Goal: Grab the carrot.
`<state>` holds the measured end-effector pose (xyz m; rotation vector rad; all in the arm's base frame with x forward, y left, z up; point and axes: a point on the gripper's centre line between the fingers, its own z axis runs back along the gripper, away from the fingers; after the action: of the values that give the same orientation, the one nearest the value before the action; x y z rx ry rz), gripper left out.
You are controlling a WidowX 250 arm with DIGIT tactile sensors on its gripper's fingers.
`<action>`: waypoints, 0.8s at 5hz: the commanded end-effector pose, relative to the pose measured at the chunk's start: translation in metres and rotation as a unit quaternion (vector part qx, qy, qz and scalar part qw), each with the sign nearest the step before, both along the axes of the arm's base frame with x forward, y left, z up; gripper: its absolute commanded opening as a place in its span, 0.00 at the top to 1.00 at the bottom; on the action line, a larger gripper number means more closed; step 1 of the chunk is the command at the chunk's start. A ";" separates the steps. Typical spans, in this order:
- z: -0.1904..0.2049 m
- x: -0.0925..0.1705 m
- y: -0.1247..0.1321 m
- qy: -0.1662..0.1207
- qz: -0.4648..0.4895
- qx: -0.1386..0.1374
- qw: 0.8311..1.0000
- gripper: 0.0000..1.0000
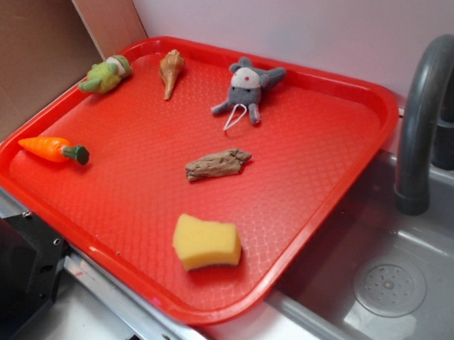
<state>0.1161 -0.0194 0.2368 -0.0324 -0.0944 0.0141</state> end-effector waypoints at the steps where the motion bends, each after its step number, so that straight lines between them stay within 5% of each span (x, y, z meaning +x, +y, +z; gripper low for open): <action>1: 0.000 0.000 0.000 0.000 0.000 0.000 1.000 0.00; 3: -0.013 0.043 0.051 0.050 -0.229 0.139 0.962 0.00; 4: -0.021 0.057 0.068 0.075 -0.302 0.170 0.935 0.00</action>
<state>0.1683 0.0475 0.2072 0.2735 0.0965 -0.6320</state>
